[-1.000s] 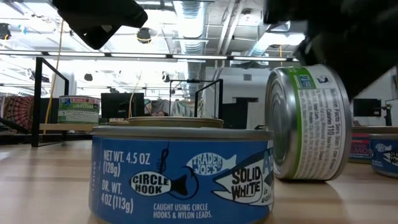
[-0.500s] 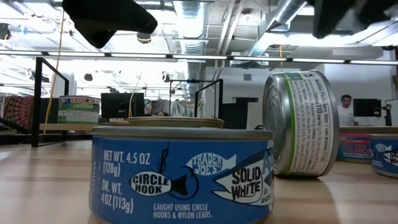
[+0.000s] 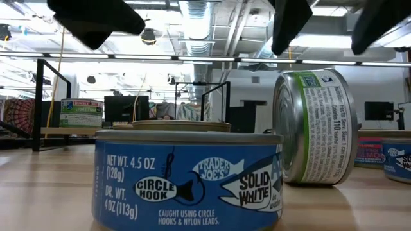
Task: Stack canned seafood by type on shelf
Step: Stack the green white tuna can on top of the green white tuna can on the shelf
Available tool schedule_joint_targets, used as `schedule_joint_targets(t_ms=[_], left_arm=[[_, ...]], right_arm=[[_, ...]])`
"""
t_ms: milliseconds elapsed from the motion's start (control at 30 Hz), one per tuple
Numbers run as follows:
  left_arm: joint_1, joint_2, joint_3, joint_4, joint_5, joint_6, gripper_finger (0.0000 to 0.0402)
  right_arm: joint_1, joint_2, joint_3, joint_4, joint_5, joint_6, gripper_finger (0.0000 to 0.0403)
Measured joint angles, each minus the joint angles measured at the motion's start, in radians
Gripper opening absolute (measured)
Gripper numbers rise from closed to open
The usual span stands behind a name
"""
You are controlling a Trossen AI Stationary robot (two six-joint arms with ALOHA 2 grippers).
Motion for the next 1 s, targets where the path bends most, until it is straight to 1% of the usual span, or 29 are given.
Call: schedule_joint_targets(t_ms=[200, 400, 567, 700, 767, 933, 1000], left_arm=[[-0.005, 0.000, 0.000, -0.019, 0.097, -0.016, 0.0190], [-0.020, -0.002, 0.000, -0.019, 0.199, -0.010, 0.0190], [-0.048, -0.003, 0.000, -0.019, 0.227, -0.003, 0.0190], [-0.072, -0.028, 0.000, -0.027, 0.243, 0.031, 0.0190], [-0.083, -0.063, 0.000, -0.061, 0.211, 0.048, 0.0190], [-0.108, -0.154, 0.000, -0.159, 0.007, 0.047, 0.0190], [-0.111, -0.163, 0.000, -0.158, -0.024, 0.035, 0.0190]], right_arm=[[0.002, 0.070, 0.047, 0.008, -0.068, -0.079, 0.0333], [-0.004, 0.154, 0.135, -0.008, -0.073, -0.187, 0.0332], [-0.025, 0.189, 0.189, -0.099, -0.091, -0.201, 0.0330], [-0.036, 0.192, 0.181, -0.141, -0.113, -0.229, 0.0322], [-0.043, 0.192, 0.179, -0.139, -0.116, -0.256, 0.0315], [-0.043, 0.192, 0.178, -0.138, -0.116, -0.299, 0.0290], [-0.044, 0.192, 0.178, -0.138, -0.115, -0.298, 0.0279]])
